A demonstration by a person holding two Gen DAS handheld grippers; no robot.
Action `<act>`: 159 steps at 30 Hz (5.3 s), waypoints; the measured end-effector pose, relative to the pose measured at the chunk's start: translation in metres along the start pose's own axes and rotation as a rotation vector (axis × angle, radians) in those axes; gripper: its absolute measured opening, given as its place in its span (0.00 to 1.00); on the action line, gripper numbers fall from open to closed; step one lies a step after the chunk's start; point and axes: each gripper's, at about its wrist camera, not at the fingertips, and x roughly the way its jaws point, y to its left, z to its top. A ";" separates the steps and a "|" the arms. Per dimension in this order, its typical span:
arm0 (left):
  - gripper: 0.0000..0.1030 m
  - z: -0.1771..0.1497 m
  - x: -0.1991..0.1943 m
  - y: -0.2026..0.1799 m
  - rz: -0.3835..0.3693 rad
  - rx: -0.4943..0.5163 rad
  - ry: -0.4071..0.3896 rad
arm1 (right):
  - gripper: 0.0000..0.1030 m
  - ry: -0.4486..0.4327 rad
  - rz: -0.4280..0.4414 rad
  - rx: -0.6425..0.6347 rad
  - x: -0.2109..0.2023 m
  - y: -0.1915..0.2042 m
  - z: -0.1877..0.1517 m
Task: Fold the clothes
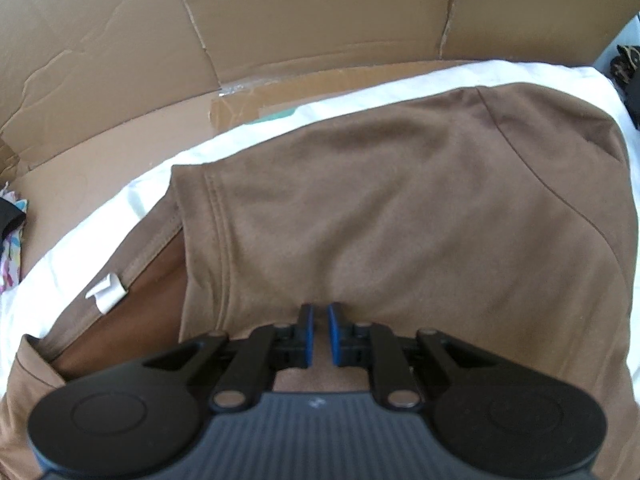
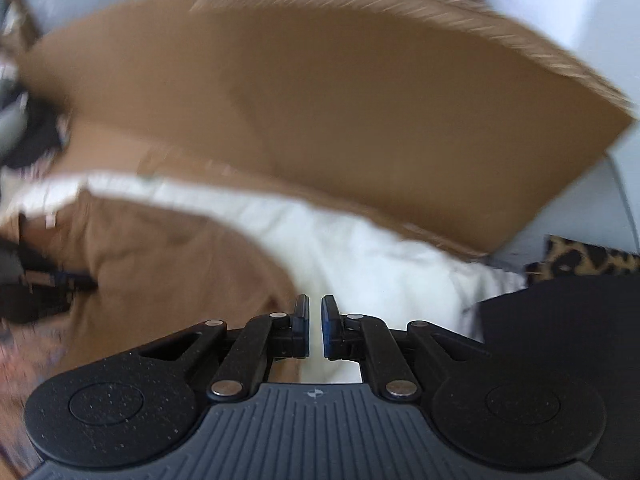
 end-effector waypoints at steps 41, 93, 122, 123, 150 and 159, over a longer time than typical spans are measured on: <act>0.11 0.005 0.001 -0.003 0.004 0.074 -0.003 | 0.00 0.191 -0.106 -0.205 -0.020 -0.021 -0.010; 0.12 -0.036 -0.093 0.020 -0.060 -0.028 -0.153 | 0.06 -0.024 0.052 0.408 0.015 -0.017 -0.102; 0.12 -0.153 -0.130 0.058 -0.038 -0.233 -0.112 | 0.22 0.142 0.128 0.147 0.053 0.086 -0.015; 0.12 -0.156 -0.130 0.058 -0.040 -0.238 -0.108 | 0.35 0.141 0.141 0.144 0.053 0.088 -0.016; 0.12 -0.159 -0.135 0.049 -0.026 -0.208 -0.091 | 0.37 0.097 0.069 0.342 0.041 0.041 -0.058; 0.12 -0.157 -0.132 0.056 -0.015 -0.213 -0.085 | 0.06 0.079 0.040 0.329 0.021 0.033 -0.058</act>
